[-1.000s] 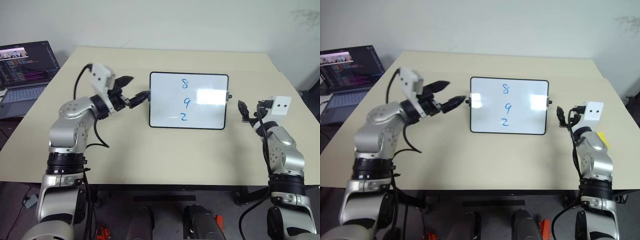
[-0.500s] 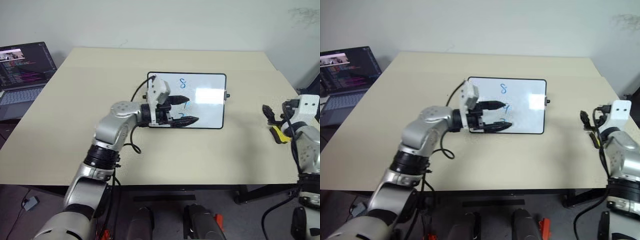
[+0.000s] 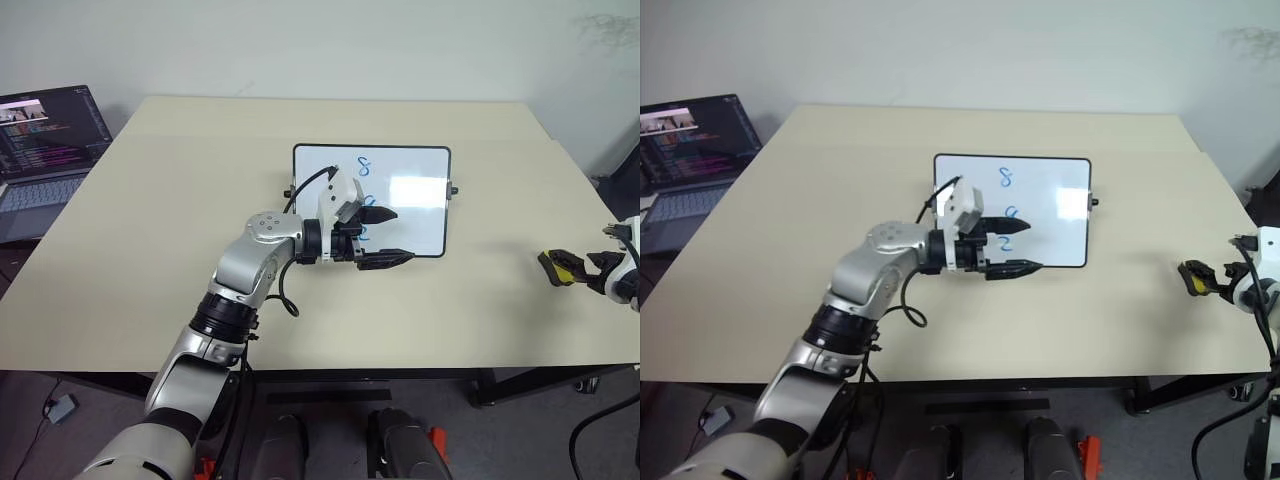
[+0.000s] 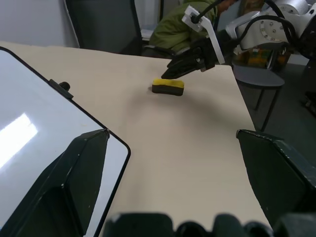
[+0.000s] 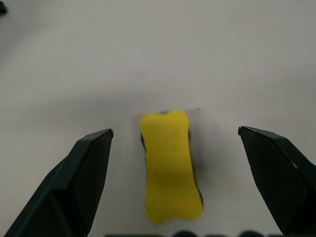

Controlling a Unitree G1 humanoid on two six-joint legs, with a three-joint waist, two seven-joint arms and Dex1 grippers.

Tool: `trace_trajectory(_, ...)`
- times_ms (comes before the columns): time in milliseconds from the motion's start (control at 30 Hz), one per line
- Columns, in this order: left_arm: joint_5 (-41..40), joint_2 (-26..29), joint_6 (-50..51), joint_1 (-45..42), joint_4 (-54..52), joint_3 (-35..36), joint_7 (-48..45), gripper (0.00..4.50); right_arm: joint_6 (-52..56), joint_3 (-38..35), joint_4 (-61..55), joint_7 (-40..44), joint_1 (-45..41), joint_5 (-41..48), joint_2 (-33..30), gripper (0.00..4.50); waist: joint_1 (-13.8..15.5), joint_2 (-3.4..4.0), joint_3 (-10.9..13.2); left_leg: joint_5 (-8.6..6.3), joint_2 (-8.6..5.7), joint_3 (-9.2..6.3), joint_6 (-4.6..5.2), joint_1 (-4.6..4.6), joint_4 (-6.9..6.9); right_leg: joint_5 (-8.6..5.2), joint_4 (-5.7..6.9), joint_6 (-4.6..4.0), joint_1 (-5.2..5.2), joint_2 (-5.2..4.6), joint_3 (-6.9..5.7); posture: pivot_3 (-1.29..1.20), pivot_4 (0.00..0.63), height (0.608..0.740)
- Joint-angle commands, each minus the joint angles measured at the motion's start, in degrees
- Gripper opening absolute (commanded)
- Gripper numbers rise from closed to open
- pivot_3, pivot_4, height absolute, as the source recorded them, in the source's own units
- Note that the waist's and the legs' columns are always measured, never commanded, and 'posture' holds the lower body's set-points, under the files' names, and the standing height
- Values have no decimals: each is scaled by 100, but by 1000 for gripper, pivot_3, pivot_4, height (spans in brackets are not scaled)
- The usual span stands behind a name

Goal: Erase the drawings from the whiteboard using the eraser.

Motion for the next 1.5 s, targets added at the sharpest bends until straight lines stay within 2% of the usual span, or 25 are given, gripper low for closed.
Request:
trace_trajectory(33,14,-38,-54,-88,-154,56,30,4500,-289,96,390,160,-293,-173,-195,4452,-25,0,0,0,0,-1,0,0,0,0,0,0,0,0,0,0,150,740)
trace_trajectory(367,4,49,1,-44,-269,96,100,4500,-641,385,1134,439,-712,-440,-89,4452,-95,0,0,0,-3,-1,0,0,0,2,3,4,1,0,1,0,150,740)
trace_trajectory(867,29,155,-13,47,-331,133,176,4500,-764,551,1281,520,-784,-564,1,4452,-98,0,0,0,-3,-1,0,3,2,2,13,5,1,0,4,0,150,740)
trace_trajectory(967,45,185,-35,16,-279,180,228,4500,-780,564,1281,522,-770,-577,38,3891,-97,0,0,0,-3,-1,0,3,3,2,13,5,1,0,4,0,150,740)
trace_trajectory(1200,76,238,-48,66,-243,217,288,4500,-868,494,1311,541,-741,-591,110,1448,-98,0,0,0,-3,-1,0,3,3,2,14,5,1,1,4,0,150,740)
trace_trajectory(1233,74,234,-38,82,-257,223,293,4500,-872,482,1309,544,-738,-586,118,1209,-97,0,0,0,-3,-1,0,3,3,2,14,5,2,1,4,0,150,740)
trace_trajectory(1500,76,194,-9,124,-324,209,334,4500,-877,468,1204,567,-715,-561,145,1144,-98,0,0,0,-3,-2,0,4,4,3,15,6,3,1,4,0,150,740)
